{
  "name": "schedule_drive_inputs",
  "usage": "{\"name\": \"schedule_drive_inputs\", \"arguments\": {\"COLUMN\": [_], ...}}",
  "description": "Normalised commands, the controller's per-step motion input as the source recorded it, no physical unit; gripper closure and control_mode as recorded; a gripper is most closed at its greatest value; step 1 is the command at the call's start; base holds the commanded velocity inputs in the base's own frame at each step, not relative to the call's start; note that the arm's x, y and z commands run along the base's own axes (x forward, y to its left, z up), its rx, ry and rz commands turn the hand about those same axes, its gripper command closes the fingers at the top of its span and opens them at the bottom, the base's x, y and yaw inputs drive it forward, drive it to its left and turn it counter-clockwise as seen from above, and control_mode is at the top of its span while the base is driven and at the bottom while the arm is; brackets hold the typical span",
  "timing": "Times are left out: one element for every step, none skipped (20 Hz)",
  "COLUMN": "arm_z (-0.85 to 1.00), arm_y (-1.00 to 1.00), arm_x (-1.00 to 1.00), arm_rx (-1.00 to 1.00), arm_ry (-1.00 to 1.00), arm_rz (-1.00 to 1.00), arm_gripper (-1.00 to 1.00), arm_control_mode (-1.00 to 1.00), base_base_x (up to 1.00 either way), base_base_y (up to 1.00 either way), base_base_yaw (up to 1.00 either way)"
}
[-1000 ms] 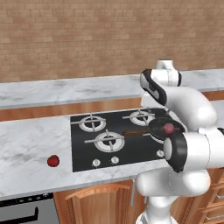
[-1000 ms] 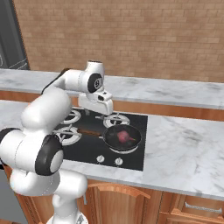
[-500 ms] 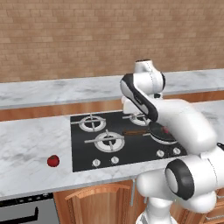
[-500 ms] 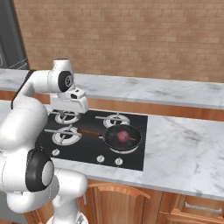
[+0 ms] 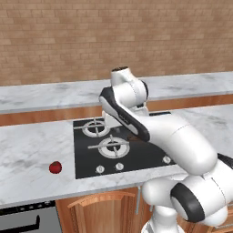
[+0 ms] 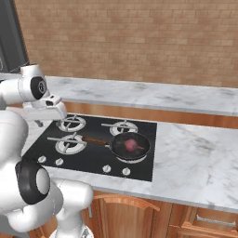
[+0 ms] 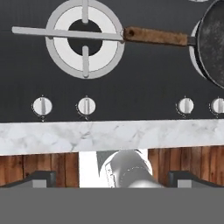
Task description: Place the pan on the front right burner on the stove. Then place the tomato and the onion in the pan and turn on the front right burner.
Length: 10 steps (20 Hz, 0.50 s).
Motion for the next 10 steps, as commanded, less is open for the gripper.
{"name": "schedule_drive_inputs", "arguments": {"arm_z": [0.0, 0.0, 0.0, 0.0, -0.01, -0.03, -0.04, -0.05, -0.04, -0.04], "arm_y": [0.83, 0.82, 0.8, 0.8, 0.76, 0.76, 0.74, 0.75, 0.73, 0.71], "arm_x": [-0.11, -0.06, -0.03, 0.0, 0.0, 0.0, 0.0, 0.0, 0.0, 0.0], "arm_rx": [-0.01, 0.0, 0.0, 0.0, 0.0, 0.0, 0.0, 0.0, 0.0, 0.0], "arm_ry": [0.0, 0.01, 0.03, 0.05, 0.08, 0.1, 0.12, 0.14, 0.15, 0.15], "arm_rz": [0.11, 0.1, 0.11, 0.11, 0.11, 0.11, 0.11, 0.11, 0.11, 0.11], "arm_gripper": [-1.0, -1.0, -1.0, -1.0, -1.0, -1.0, -1.0, -1.0, -1.0, -1.0], "arm_control_mode": [-1.0, -1.0, -1.0, -1.0, -1.0, -1.0, -1.0, -1.0, -1.0, -1.0], "base_base_x": [0.0, 0.0, 0.0, 0.0, 0.0, 0.0, 0.0, 0.0, 0.0, 0.0], "base_base_y": [0.0, 0.0, 0.0, 0.0, 0.0, 0.0, 0.0, 0.0, 0.0, 0.0], "base_base_yaw": [0.0, 0.0, 0.0, 0.0, 0.0, 0.0, 0.0, 0.0, 0.0, 0.0]}}
